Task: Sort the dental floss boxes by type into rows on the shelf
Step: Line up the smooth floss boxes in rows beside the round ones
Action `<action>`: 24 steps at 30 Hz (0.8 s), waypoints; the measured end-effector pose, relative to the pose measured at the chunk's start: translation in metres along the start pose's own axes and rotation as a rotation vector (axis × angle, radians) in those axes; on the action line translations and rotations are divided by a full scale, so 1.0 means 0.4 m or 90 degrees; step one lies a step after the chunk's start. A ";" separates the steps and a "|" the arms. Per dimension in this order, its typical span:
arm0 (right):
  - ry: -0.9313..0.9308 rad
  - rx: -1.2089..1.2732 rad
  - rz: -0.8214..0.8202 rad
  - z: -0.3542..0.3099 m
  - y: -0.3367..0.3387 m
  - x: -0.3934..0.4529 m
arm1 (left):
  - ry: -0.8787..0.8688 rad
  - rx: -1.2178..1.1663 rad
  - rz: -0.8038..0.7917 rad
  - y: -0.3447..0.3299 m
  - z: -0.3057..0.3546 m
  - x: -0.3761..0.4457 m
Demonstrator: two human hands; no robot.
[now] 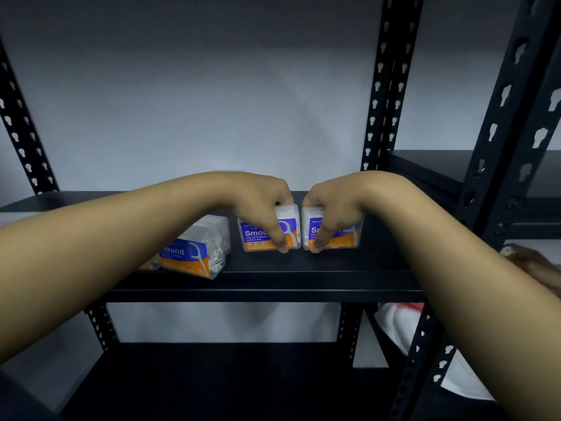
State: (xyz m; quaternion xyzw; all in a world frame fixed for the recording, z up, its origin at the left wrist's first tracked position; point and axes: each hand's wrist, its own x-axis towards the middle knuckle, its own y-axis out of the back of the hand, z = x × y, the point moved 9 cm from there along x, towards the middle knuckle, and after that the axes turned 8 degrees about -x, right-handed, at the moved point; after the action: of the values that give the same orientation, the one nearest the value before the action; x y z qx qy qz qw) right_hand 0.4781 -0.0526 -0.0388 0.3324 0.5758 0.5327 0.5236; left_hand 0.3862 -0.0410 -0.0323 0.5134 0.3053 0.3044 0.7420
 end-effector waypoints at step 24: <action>-0.007 0.002 -0.027 0.000 -0.030 0.015 | 0.052 0.022 -0.016 -0.027 -0.014 0.032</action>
State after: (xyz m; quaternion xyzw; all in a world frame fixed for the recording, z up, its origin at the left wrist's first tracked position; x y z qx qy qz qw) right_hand 0.4787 -0.0497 -0.0519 0.3240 0.5809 0.5187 0.5371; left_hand 0.3915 -0.0309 -0.0458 0.5091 0.3470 0.3105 0.7239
